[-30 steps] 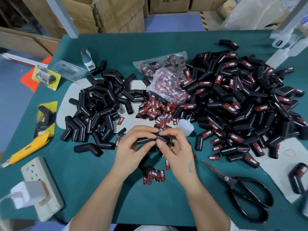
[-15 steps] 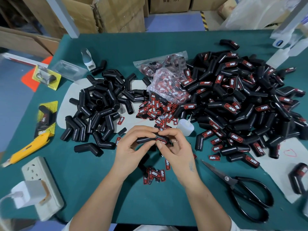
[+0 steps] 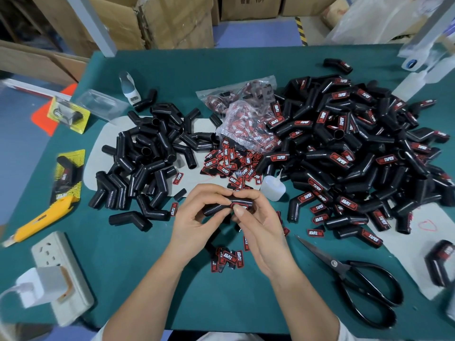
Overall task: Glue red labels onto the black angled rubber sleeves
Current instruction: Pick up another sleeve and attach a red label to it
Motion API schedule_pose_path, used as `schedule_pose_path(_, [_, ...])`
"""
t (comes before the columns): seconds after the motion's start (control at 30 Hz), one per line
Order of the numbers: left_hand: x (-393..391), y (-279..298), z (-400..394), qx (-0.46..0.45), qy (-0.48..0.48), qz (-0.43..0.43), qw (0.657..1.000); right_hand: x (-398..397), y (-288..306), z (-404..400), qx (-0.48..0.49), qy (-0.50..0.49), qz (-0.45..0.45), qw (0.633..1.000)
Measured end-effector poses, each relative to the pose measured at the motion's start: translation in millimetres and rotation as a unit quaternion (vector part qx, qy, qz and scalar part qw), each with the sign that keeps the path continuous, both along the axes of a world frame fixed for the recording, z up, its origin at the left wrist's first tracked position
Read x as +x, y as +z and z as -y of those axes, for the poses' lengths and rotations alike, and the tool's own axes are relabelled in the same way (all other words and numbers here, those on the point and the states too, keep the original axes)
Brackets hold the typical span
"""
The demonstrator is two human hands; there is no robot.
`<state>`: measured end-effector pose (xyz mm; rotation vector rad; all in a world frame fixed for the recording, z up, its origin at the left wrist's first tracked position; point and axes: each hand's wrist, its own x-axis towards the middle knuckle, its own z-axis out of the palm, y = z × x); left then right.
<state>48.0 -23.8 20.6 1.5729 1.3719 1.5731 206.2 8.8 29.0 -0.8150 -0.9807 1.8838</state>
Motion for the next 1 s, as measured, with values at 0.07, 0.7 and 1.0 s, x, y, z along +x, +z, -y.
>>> schedule_pose_path(0.07, [0.1, -0.2, -0.1, 0.002, 0.003, -0.005, 1.000, 0.1, 1.1, 0.3, 0.000, -0.001, 0.003, 1.000])
schedule_pose_path(0.7, [-1.1, 5.9, -0.5, -0.090, 0.018, 0.072, 0.993, 3.4, -1.2, 0.1, 0.120, -0.031, 0.123, 0.985])
schedule_pose_path(1.0, [-1.1, 1.7, -1.1, -0.148, -0.008, 0.183, 0.972, 3.0, -7.3, -1.6, 0.132, -0.064, 0.154, 0.977])
